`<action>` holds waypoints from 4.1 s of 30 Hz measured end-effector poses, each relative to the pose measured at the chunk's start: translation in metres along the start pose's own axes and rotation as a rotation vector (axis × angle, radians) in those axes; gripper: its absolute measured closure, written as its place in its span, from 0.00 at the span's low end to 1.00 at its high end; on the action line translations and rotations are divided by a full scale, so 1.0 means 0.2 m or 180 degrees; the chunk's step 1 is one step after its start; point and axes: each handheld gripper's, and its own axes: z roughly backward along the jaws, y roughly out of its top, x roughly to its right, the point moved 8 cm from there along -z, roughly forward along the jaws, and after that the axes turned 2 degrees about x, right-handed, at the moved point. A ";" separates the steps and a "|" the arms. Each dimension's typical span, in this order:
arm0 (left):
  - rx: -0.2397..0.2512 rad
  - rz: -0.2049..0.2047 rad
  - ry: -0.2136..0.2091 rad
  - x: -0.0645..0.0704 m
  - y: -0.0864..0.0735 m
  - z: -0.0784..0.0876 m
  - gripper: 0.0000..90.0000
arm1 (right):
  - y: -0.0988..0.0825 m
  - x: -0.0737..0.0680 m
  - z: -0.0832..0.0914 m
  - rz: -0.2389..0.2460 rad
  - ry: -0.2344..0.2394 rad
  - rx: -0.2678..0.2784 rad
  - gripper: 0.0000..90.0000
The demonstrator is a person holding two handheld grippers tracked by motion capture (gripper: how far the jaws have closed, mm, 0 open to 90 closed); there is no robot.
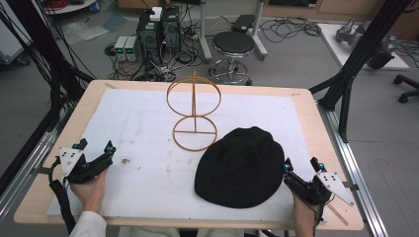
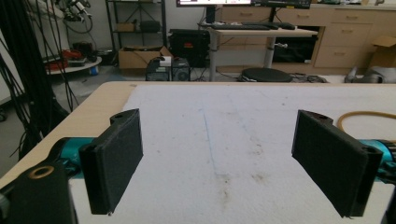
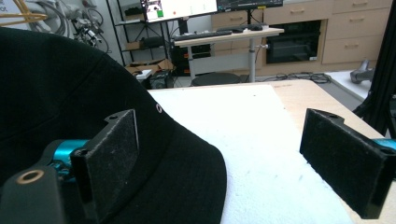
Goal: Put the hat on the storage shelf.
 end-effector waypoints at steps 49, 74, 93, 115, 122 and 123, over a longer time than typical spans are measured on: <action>-0.0031 0.0095 -0.0078 -0.02 -0.03 0.05 0.20 | 0.11 -0.22 -0.04 -0.0063 0.0966 0.0008 0.12; 0.0014 0.0078 -0.0102 -0.01 -0.01 0.06 0.20 | 0.01 -0.47 -0.06 0.0662 0.1491 -0.0492 0.12; 0.0035 0.0057 -0.0096 0.00 -0.01 0.05 0.20 | -0.07 -0.49 -0.10 0.0619 0.1292 -0.0796 0.71; 0.0002 -0.0028 -0.0213 0.05 -0.03 0.03 0.20 | -0.06 -0.52 -0.09 0.0546 0.1381 -0.0782 0.93; -0.0012 -0.0065 -0.0284 0.07 -0.03 0.01 0.20 | -0.01 -0.51 -0.07 0.0466 0.1325 -0.0571 0.93; -0.0013 -0.0058 -0.0297 0.08 -0.03 0.01 0.20 | -0.01 -0.51 -0.07 0.0466 0.1325 -0.0571 0.93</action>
